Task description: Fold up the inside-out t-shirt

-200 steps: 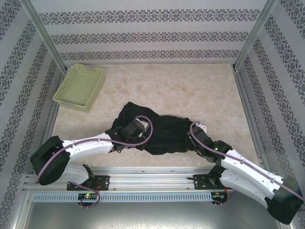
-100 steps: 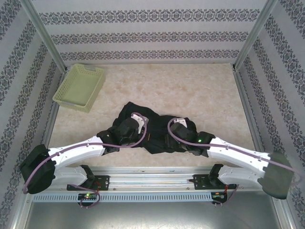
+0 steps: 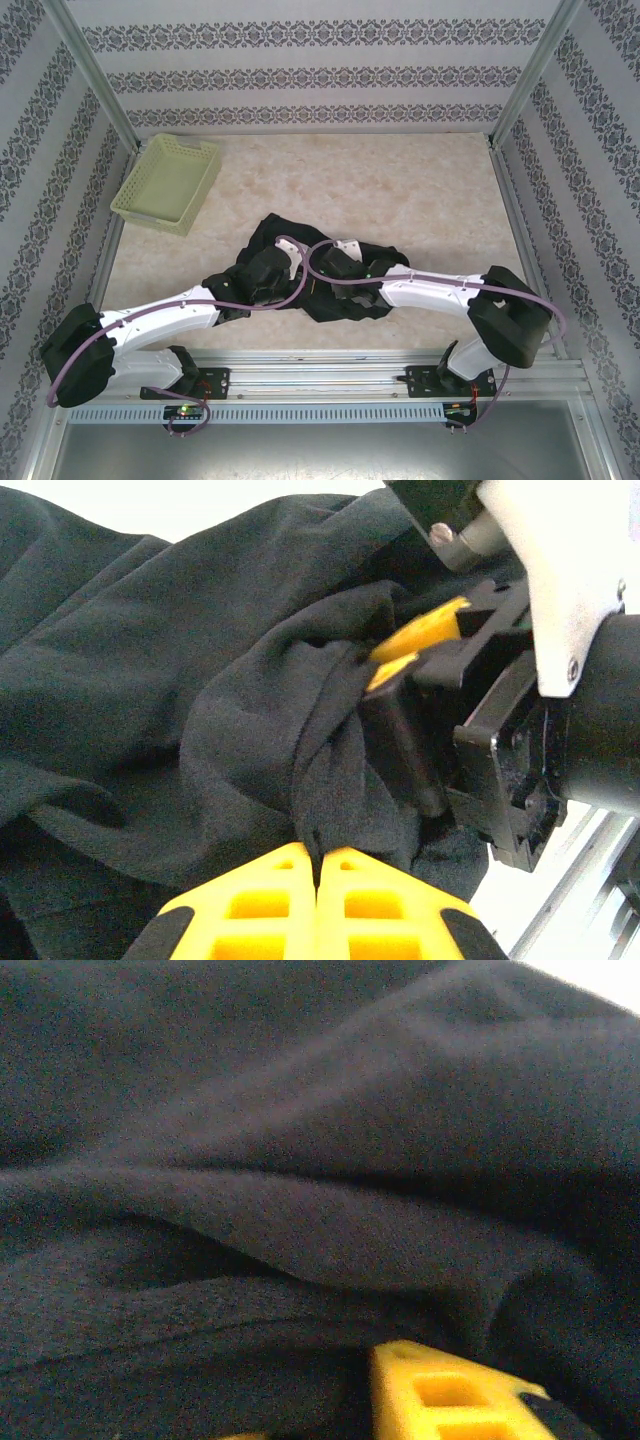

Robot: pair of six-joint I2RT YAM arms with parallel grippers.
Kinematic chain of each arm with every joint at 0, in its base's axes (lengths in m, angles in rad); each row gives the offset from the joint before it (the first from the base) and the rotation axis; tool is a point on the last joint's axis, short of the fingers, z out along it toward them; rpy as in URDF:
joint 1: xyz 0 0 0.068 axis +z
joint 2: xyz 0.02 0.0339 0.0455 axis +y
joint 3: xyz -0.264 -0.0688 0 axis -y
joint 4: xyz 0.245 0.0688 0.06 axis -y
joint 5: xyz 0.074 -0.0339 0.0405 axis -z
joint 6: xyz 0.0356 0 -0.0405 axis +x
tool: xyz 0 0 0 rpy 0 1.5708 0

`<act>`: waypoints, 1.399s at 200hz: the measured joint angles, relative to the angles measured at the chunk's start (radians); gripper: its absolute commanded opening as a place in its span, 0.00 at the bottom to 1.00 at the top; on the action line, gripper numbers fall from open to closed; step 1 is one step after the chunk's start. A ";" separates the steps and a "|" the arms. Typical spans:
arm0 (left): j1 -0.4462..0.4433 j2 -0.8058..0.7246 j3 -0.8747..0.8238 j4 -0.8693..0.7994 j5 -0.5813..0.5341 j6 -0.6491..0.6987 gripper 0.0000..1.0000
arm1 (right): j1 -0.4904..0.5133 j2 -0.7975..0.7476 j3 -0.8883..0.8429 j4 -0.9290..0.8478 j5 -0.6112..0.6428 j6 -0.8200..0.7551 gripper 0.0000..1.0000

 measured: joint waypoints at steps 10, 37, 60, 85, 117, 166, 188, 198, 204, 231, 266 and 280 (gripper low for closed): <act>0.000 0.000 0.000 -0.001 -0.016 0.001 0.00 | -0.003 -0.006 0.010 0.002 0.024 -0.024 0.03; 0.005 -0.015 -0.002 -0.006 -0.093 -0.002 0.00 | -0.015 -0.073 0.010 -0.007 0.042 -0.061 0.00; 0.041 -0.031 -0.004 -0.005 -0.139 -0.015 0.00 | -0.016 -0.206 -0.019 0.003 0.008 -0.099 0.00; 0.119 -0.011 -0.003 0.006 -0.131 -0.037 0.02 | -0.043 -0.358 -0.071 0.027 -0.097 -0.124 0.00; 0.147 0.087 0.049 0.007 -0.104 -0.040 0.03 | -0.064 -0.449 -0.128 0.069 -0.199 -0.138 0.00; 0.147 0.082 0.054 0.006 -0.101 -0.039 0.02 | -0.169 -0.570 -0.196 0.065 -0.226 -0.111 0.00; 0.147 0.056 0.021 0.013 -0.101 -0.045 0.04 | -0.242 -0.618 -0.251 0.075 -0.274 -0.092 0.00; 0.151 0.055 0.004 0.014 -0.096 -0.050 0.09 | -0.258 -0.634 -0.276 0.085 -0.296 -0.087 0.00; 0.153 0.059 -0.001 0.013 -0.092 -0.053 0.15 | -0.262 -0.639 -0.287 0.090 -0.311 -0.085 0.00; 0.165 0.102 0.013 -0.052 -0.106 -0.030 0.46 | -0.260 -0.631 -0.306 0.116 -0.333 -0.085 0.00; 0.121 0.094 0.090 -0.175 -0.122 0.026 0.67 | -0.178 -0.577 -0.306 0.171 -0.331 -0.093 0.00; 0.095 0.089 0.143 -0.192 -0.116 0.040 0.72 | -0.145 -0.565 -0.306 0.190 -0.327 -0.100 0.00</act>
